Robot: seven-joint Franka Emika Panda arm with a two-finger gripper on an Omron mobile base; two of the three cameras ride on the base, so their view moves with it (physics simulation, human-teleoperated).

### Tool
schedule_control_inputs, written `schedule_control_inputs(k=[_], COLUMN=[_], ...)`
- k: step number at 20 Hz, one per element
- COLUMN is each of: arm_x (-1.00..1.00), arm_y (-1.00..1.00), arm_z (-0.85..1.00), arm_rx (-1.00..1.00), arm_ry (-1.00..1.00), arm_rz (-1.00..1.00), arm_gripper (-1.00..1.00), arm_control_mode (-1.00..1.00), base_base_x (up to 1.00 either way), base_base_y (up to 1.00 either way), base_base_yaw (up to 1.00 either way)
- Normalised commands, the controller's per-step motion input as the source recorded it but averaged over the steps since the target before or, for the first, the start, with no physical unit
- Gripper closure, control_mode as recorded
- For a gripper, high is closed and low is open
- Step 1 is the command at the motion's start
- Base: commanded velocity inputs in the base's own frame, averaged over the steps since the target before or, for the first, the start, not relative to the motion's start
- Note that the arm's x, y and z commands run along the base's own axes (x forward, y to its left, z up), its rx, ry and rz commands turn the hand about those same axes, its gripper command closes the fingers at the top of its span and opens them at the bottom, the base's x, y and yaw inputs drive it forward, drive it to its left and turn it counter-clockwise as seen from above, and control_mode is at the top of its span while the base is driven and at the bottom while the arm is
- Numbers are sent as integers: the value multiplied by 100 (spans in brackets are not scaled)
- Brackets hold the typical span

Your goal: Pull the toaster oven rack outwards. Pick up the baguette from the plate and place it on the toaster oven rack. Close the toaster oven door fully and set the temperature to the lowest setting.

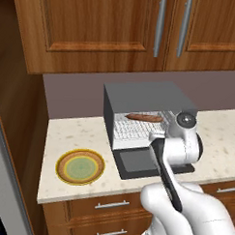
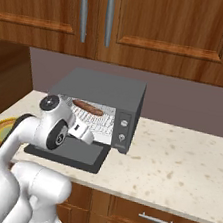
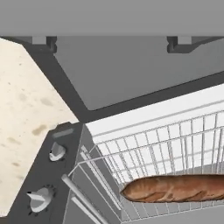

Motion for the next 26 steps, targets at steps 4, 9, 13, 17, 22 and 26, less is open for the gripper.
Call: schedule_control_inputs(k=[4, 9, 13, 17, 22, 26], arm_x=[-34, -12, 8, 41, 42, 12], arm_y=[-78, -62, -57, -49, -52, -34], arm_z=[0, 0, 3, 6, -2, -19], arm_rx=[0, 6, 14, 14, 14, 1], arm_ry=[23, 19, 10, 7, 19, 20], arm_rz=[7, 25, 39, 33, 28, 36], arm_gripper=[-100, -100, -100, -100, -100, -100], arm_control_mode=[-100, -100, -100, -100, -100, -100], base_base_x=[0, 0, 0, 0, 0, 0], base_base_y=[0, 0, 0, 0, 0, 0], base_base_yaw=[0, 0, 0, 0, 0, 0])
